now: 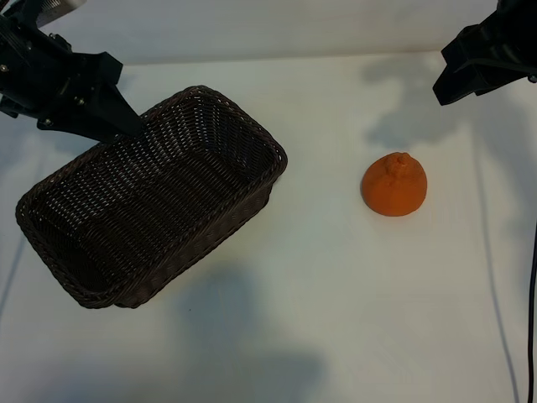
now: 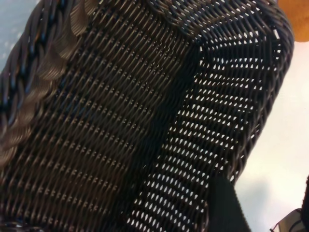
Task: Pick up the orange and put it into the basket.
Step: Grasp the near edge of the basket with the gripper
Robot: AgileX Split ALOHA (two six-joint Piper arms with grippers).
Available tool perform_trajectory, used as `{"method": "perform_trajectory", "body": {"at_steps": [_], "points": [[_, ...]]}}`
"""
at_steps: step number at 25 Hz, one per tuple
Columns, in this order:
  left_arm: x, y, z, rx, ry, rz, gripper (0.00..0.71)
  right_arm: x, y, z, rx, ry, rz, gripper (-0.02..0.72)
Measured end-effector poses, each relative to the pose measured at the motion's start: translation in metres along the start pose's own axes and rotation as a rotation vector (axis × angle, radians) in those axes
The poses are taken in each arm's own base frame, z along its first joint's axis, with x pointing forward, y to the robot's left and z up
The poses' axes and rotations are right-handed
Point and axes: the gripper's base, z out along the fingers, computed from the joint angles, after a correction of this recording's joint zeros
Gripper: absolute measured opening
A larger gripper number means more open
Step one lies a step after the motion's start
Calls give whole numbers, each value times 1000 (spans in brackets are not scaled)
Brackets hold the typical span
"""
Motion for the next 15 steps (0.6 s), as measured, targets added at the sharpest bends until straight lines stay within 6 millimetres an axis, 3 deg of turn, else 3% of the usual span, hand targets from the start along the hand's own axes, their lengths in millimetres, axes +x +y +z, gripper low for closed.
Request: {"method": "perform_trajectory", "body": {"at_steps": [15], "points": [[1, 3, 0, -34, 11, 12, 425, 0, 0, 0, 0, 1, 0, 467]]}}
